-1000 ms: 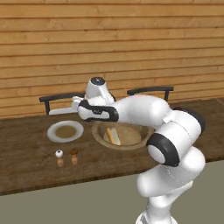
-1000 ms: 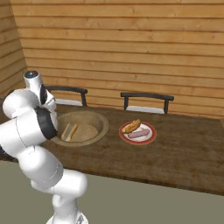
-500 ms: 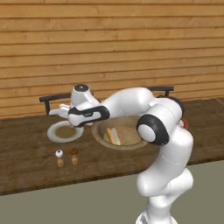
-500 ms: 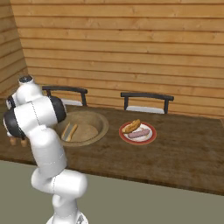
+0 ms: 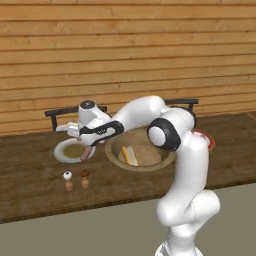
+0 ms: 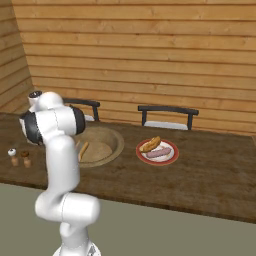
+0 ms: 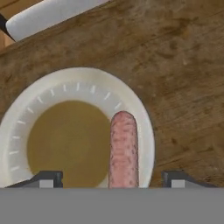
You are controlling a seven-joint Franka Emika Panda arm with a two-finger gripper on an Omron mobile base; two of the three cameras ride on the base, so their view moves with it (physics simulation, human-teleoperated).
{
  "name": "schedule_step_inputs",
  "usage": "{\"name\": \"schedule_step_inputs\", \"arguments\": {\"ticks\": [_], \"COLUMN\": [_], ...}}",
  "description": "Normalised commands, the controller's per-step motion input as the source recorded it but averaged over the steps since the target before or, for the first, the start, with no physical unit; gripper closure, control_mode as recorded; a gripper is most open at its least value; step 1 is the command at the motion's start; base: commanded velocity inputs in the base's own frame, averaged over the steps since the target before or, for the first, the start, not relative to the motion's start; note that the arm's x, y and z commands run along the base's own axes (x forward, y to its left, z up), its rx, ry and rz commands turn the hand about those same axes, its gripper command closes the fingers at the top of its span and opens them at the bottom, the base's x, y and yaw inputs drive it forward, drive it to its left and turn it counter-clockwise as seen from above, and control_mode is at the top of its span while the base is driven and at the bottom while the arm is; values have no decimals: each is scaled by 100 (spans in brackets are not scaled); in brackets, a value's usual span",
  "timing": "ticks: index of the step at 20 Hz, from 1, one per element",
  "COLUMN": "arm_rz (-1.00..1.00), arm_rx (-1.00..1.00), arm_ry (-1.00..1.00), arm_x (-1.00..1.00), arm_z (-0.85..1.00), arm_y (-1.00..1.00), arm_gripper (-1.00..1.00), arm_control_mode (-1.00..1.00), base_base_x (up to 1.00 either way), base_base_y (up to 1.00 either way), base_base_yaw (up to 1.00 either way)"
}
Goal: Place one bun and one sausage from the bowl on each plate.
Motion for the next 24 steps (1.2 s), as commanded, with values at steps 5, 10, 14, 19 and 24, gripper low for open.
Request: {"name": "schedule_step_inputs", "arguments": {"ticks": [5,10,14,19,24], "arm_rz": [0,2,8,16,21], "arm_rx": [4,13,10,0,-3], "arm_ry": [0,4,16,31,21], "arm_x": [-2,-100,-100,-37,1], "arm_z": [70,49,-24,-47,5], "arm_y": [-38,-100,-100,-95,-44], "arm_gripper": [-100,-100,-100,-100,-100], "arm_control_mode": [-100,-100,-100,-100,-100], "base_base_x": [0,0,0,0,0], "base_base_y": [0,0,0,0,0], "base_base_yaw": [0,0,0,0,0]}}
